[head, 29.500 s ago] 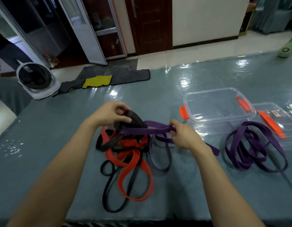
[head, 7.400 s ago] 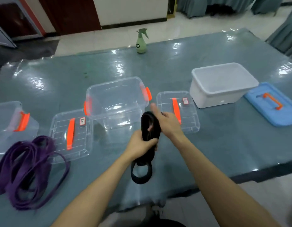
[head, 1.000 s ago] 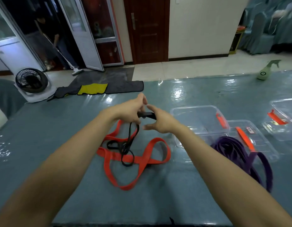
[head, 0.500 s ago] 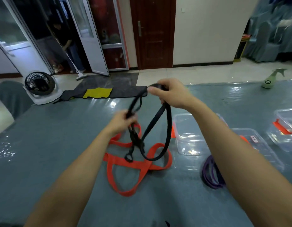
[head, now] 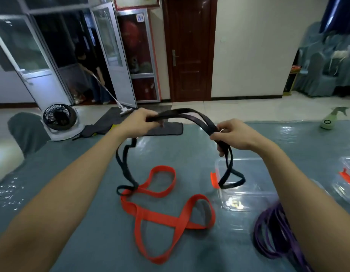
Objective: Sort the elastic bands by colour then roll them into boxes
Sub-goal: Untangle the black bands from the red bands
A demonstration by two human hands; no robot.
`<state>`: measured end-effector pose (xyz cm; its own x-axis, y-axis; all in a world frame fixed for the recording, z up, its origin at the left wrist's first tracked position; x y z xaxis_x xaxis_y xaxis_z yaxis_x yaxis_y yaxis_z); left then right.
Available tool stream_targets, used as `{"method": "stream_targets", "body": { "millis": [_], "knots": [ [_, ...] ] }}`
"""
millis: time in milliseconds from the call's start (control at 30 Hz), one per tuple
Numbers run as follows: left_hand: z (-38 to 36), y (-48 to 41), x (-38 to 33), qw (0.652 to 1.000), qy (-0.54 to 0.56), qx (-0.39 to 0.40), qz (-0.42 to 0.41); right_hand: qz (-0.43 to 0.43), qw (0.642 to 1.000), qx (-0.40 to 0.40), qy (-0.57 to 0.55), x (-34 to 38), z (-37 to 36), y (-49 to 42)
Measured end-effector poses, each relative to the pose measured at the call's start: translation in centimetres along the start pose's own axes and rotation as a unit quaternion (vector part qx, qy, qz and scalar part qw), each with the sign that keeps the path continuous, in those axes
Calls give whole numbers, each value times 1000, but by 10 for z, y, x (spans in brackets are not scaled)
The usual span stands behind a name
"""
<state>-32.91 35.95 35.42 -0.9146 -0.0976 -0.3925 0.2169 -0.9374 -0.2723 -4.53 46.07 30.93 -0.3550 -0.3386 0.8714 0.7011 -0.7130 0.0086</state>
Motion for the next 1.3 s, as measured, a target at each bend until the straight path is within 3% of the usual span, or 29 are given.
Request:
{"method": "stream_targets", "body": {
  "millis": [167,233,400,500,600,667,767,800,867,900,1000,1133,1300],
  "knots": [
    [26,-6,-22,999,30,-28,-18,10,999,28,41,16,-36,-19],
    [29,-8,-40,999,14,-14,-33,51,998,14,18,35,-56,-33],
    [46,-6,-69,995,8,55,-77,90,992,67,-59,71,-102,-64],
    [74,-10,-62,995,-19,43,-83,123,988,12,-89,91,-77,-77],
    [81,-16,-43,992,-63,90,-63,146,987,-6,-73,112,-45,-79],
    [81,-21,-38,994,-17,97,-56,144,989,11,-15,124,-34,-77],
    [86,-33,-49,987,141,47,-69,167,984,-31,-61,140,-2,-75],
    [85,-38,-54,980,183,37,-72,155,986,-9,-54,141,-1,-74],
    [81,-47,-69,977,190,37,-88,114,992,49,15,134,-4,-69],
    [78,-51,-77,978,181,38,-96,107,993,40,27,130,4,-67],
    [78,-62,-101,975,187,10,-117,122,989,-75,-47,124,47,-56],
    [79,-70,-146,964,208,-7,-166,86,993,-67,-55,98,54,-32],
    [77,-71,-217,951,220,-12,-217,117,977,-108,-140,82,82,-2]
  ]
}}
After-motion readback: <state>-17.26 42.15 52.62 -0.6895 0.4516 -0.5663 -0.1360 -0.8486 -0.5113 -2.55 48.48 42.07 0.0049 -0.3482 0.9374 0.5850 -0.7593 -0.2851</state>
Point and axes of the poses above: each hand's wrist, its own y-axis away from the middle knuckle, its own z-axis out of the back of the hand, x = y × z, the point moved 10 cm from there along -y, towards the middle knuckle, and after that the axes turned 9 degrees about -y, right-handed, at the moved point
